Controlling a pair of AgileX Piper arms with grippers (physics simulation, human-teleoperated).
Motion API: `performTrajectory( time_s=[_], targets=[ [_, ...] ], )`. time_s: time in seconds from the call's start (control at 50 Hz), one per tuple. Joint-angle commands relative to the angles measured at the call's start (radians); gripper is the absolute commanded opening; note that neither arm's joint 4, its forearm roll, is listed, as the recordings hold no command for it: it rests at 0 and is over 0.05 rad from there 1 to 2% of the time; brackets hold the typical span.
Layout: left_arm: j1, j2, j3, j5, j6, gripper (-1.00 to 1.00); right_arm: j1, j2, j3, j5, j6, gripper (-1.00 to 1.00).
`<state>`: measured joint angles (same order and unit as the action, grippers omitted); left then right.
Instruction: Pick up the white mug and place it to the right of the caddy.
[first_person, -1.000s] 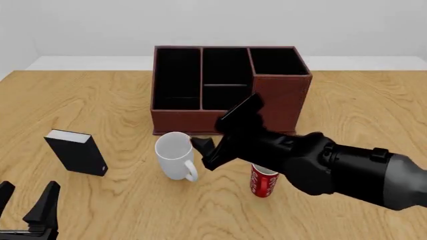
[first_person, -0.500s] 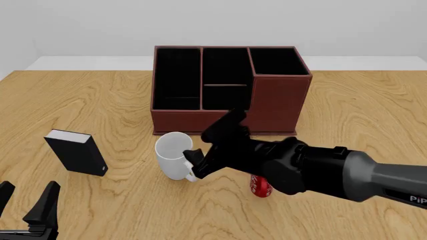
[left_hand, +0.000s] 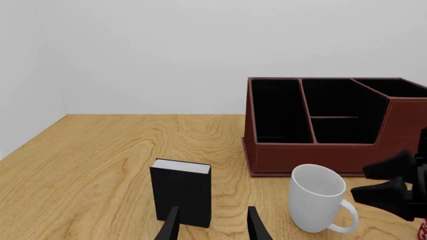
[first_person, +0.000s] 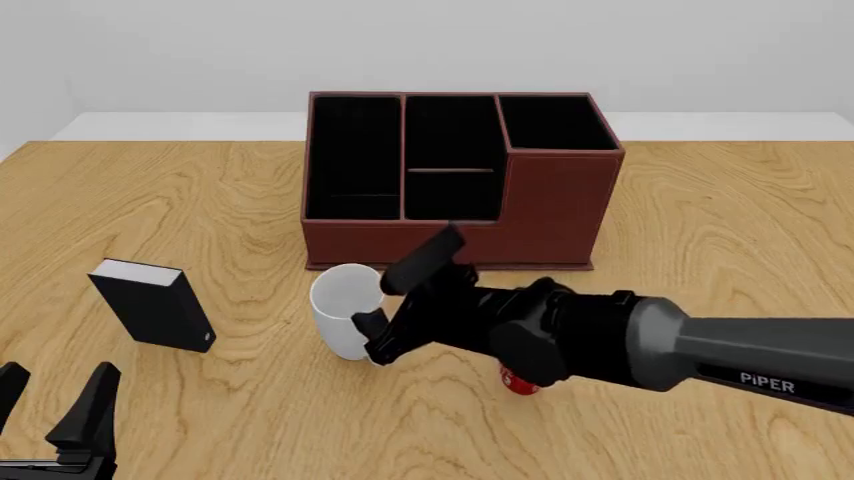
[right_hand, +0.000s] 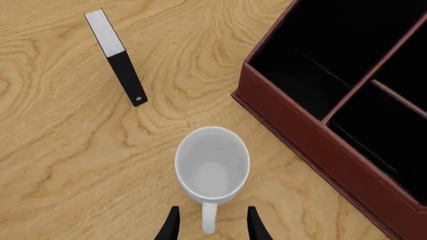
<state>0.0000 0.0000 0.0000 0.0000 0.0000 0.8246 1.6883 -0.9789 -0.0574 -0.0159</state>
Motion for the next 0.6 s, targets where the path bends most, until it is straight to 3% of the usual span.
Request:
performTrajectory(
  time_s=[0.02,0.6],
  targets=[
    [0.0,0.0,0.0,0.0,0.0,1.0,-0.002,0.04,0.004,-0.023,0.017,1.0],
    [0.0,0.0,0.0,0.0,0.0,1.0,0.008,0.12,0.019,-0.073,0.049,1.0]
  ],
)
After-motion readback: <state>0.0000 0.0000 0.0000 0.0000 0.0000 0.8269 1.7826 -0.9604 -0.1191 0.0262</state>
